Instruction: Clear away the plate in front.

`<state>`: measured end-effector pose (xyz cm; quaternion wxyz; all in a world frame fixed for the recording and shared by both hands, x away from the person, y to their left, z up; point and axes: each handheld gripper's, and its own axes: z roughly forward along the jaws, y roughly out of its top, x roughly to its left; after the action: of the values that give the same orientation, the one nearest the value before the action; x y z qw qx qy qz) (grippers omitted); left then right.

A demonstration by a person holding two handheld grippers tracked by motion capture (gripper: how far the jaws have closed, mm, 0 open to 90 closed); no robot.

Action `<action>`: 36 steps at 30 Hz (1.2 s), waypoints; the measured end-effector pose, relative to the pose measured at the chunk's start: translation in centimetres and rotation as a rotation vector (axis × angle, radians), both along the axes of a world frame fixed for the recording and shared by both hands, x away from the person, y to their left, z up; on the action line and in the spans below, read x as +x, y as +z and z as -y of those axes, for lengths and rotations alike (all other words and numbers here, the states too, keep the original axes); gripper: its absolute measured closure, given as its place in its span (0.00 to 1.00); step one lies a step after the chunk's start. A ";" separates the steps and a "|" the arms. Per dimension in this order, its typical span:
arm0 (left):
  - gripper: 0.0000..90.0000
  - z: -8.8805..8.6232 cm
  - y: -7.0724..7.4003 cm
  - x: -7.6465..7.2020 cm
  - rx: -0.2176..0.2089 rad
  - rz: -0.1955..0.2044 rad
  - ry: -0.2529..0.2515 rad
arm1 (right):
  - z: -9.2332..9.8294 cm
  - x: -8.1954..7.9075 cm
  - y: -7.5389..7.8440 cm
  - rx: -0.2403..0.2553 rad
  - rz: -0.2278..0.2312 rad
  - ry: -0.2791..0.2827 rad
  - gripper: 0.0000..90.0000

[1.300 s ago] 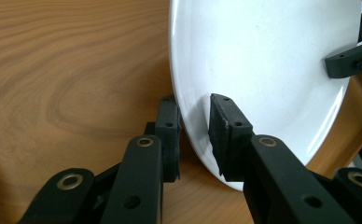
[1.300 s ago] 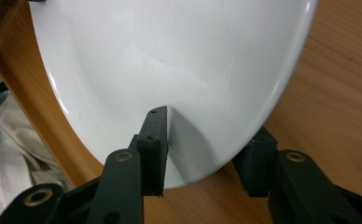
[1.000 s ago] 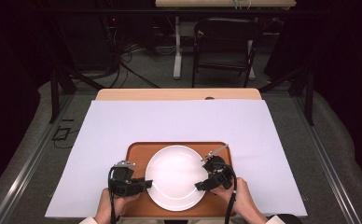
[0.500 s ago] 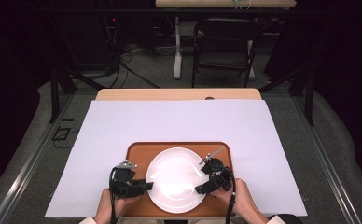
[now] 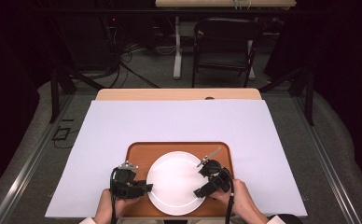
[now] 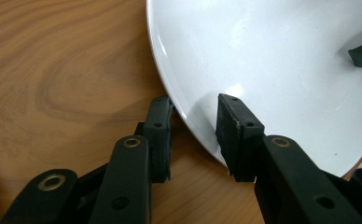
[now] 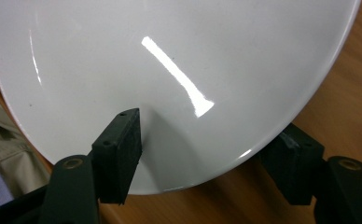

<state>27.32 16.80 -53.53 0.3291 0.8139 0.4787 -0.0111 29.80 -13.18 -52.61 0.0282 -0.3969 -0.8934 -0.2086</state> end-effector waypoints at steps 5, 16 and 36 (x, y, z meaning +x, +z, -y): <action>0.71 0.0 -0.1 0.0 0.000 -0.006 -0.004 | -0.3 -0.1 0.0 -0.039 0.020 0.014 0.33; 0.66 0.3 -0.2 -0.1 0.027 0.005 -0.025 | -0.3 -0.2 0.0 -0.063 0.027 0.031 0.33; 0.32 -0.3 1.3 0.1 0.021 0.094 -0.029 | 0.8 0.0 0.9 -0.028 0.069 0.056 0.00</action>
<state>27.39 17.08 -52.24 0.3424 0.8239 0.4508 0.0274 29.82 -14.03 -51.70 -0.0020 -0.3647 -0.9074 -0.2089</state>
